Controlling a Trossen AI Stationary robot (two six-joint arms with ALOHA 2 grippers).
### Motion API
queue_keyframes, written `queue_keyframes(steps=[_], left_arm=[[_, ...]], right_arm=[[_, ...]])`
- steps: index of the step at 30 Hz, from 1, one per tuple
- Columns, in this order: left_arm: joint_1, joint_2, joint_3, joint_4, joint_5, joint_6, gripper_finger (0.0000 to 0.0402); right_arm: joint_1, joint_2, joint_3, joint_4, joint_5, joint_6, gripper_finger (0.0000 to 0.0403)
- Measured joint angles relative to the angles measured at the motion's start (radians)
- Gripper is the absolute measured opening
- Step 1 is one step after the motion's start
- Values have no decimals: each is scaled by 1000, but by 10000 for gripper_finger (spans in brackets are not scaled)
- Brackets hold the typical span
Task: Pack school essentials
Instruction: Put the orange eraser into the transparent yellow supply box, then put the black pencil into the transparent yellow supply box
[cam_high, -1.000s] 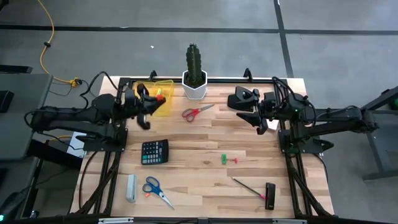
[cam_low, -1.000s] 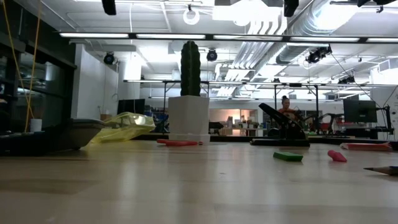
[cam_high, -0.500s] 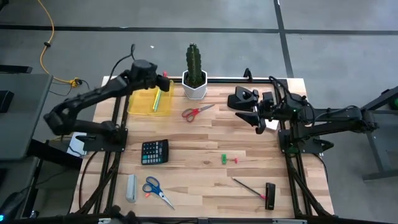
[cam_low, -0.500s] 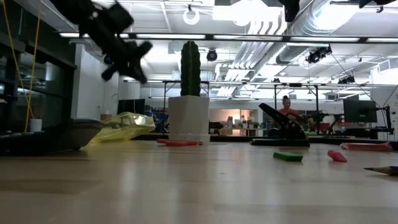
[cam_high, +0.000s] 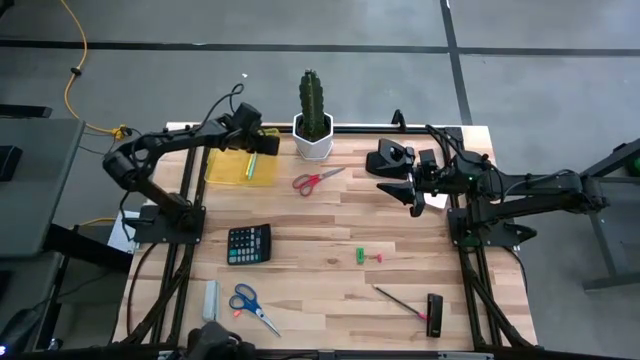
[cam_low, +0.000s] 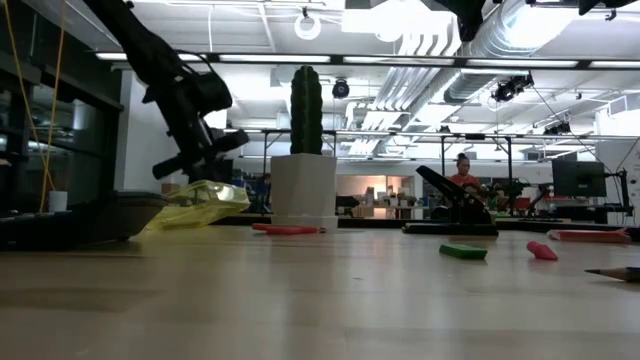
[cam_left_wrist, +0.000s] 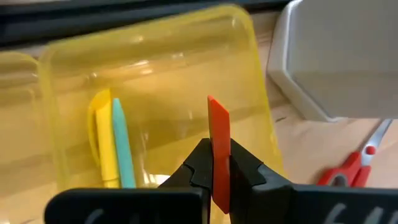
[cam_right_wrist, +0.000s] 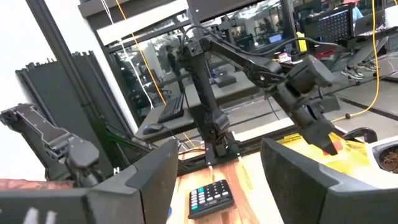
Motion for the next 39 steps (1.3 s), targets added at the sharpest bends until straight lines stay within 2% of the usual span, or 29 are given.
queue_keyframes(steps=[6, 9, 20, 26, 32, 36, 39], left_arm=[[-4, 33, 0, -11, -2, 1, 8], [-13, 33, 0, -5, -39, 20, 24], [-23, 6, 0, -19, -64, 27, 143], [-13, -92, 28, -12, -61, 43, 188], [-38, -243, 103, 69, -26, 53, 194], [-125, -361, 108, 231, 19, 55, 193], [-247, -433, 108, 336, 19, 113, 193]], right_arm=[[0, 0, 0, 0, 0, 2, 222], [0, 0, 0, 0, 0, 3, 222], [0, 0, 0, 0, 0, 3, 222], [0, 0, 0, 1, 0, 3, 222], [0, 0, 0, 1, 0, 1, 222], [0, 0, 0, 1, 0, 0, 222], [0, 0, 0, 1, 0, 0, 222]])
